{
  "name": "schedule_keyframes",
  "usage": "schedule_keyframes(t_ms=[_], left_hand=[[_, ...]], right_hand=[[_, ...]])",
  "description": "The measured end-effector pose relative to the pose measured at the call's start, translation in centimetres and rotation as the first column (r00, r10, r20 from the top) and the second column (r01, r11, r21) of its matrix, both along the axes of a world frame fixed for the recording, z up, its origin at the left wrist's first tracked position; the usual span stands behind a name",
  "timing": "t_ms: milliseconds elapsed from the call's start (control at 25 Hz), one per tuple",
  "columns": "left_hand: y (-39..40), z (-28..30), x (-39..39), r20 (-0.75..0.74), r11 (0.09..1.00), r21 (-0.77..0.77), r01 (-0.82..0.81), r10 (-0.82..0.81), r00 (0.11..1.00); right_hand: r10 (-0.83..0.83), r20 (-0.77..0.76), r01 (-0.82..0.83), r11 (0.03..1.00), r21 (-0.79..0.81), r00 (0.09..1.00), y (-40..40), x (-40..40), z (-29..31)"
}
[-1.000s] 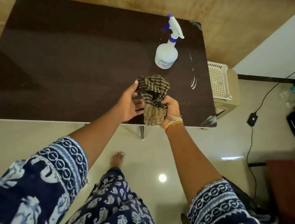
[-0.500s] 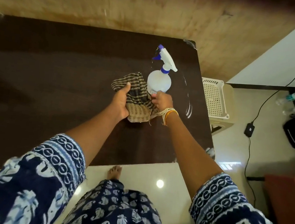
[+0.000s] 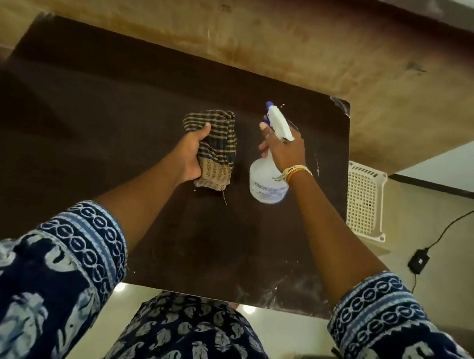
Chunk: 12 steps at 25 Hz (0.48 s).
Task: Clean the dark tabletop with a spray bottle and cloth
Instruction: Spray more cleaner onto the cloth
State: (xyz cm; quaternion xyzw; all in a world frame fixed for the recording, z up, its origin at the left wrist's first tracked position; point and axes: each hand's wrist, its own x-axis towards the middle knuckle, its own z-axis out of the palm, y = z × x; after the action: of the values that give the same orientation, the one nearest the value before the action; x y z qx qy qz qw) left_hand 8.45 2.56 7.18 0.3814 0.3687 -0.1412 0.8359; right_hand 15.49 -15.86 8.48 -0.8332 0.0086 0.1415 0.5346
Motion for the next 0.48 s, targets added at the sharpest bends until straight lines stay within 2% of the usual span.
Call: schedule_keyframes(t_ms=[120, 240, 320, 480], left_hand=[[0.1, -0.1, 0.3, 0.030, 0.998, -0.008, -0.068, 0.068, 0.997], [0.1, 0.0, -0.1, 0.031, 0.990, -0.024, -0.136, 0.137, 0.990], [0.2, 0.2, -0.5, 0.043, 0.987, -0.037, -0.155, 0.157, 0.987], [0.9, 0.3, -1.2, 0.060, 0.985, -0.037, -0.170, 0.172, 0.983]], right_hand=[[0.180, -0.168, -0.182, 0.983, 0.007, 0.969, 0.9, -0.1, 0.8], [0.319, -0.332, -0.322, 0.946, 0.047, 0.888, 1.4, -0.6, 1.2], [0.379, -0.372, -0.381, 0.922, 0.070, 0.848, 1.5, -0.9, 1.5], [0.426, -0.344, -0.406, 0.904, 0.132, 0.837, 2.3, -1.5, 2.6]])
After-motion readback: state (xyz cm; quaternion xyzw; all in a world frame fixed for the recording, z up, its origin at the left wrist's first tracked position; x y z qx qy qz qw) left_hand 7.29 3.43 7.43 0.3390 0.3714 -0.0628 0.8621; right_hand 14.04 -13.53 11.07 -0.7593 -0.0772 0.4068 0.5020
